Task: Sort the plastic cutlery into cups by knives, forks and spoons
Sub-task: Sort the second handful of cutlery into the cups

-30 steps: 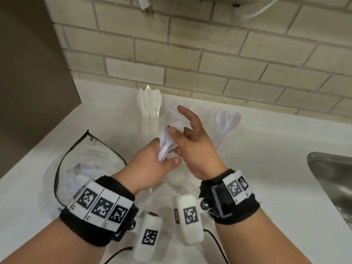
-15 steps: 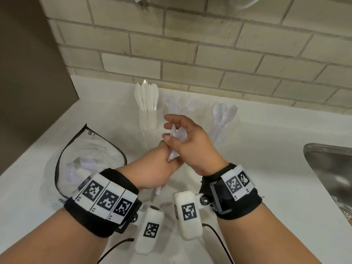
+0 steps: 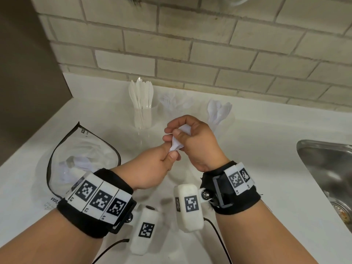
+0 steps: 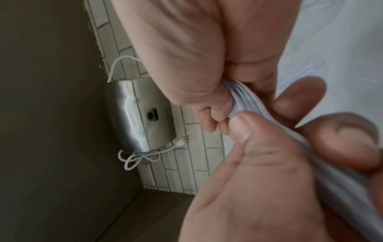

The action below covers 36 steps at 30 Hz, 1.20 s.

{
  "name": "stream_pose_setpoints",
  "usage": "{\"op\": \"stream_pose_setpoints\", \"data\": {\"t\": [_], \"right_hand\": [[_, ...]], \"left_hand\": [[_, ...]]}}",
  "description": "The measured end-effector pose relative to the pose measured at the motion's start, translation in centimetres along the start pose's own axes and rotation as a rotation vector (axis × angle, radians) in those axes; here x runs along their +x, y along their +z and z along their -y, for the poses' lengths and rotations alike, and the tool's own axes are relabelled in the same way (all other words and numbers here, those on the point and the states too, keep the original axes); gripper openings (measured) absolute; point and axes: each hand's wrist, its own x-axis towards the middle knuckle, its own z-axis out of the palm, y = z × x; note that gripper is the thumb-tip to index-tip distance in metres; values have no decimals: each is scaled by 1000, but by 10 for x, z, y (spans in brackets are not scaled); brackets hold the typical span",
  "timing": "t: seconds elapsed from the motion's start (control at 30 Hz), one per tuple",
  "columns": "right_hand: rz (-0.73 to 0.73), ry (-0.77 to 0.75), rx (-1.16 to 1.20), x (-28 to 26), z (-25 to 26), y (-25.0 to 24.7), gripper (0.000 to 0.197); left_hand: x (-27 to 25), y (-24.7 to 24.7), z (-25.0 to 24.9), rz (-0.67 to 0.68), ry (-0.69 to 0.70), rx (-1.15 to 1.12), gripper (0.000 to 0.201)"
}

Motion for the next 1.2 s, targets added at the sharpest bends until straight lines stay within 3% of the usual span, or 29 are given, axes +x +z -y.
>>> {"op": "stream_pose_setpoints", "data": {"t": [0.1, 0.17, 0.27, 0.37, 0.53, 0.77, 0.87, 1.0, 1.1, 1.2], "right_hand": [[-106, -57, 23, 5, 8, -8, 30], [-287, -194, 36, 15, 24, -27, 33], [-585, -447, -235, 35, 51, -69, 39], [-666, -508, -441, 57, 52, -102, 39], [-575, -349, -740, 86, 7, -117, 33], [-210, -43, -1331, 98, -21, -110, 44], [-226, 67, -1522, 97, -16, -106, 47], [-267, -157, -1410, 78, -3, -72, 44], [-113, -313, -1083, 59, 7, -16, 32], [96, -539, -906, 39, 7, 55, 23]], "left_hand": [[-3, -4, 3, -109, -22, 88, 40], [-9, -13, 6, -244, -16, 94, 49], [-28, -30, 11, -361, 35, 89, 36], [-51, -48, 21, -408, 28, 200, 21], [-78, -69, 43, -564, -124, 379, 19], [-90, -78, 67, -698, -321, 478, 31], [-94, -79, 66, -728, -359, 472, 32], [-100, -81, 77, -755, -397, 505, 19], [-103, -84, 83, -748, -429, 521, 20], [-108, -83, 83, -740, -439, 520, 20]]}}
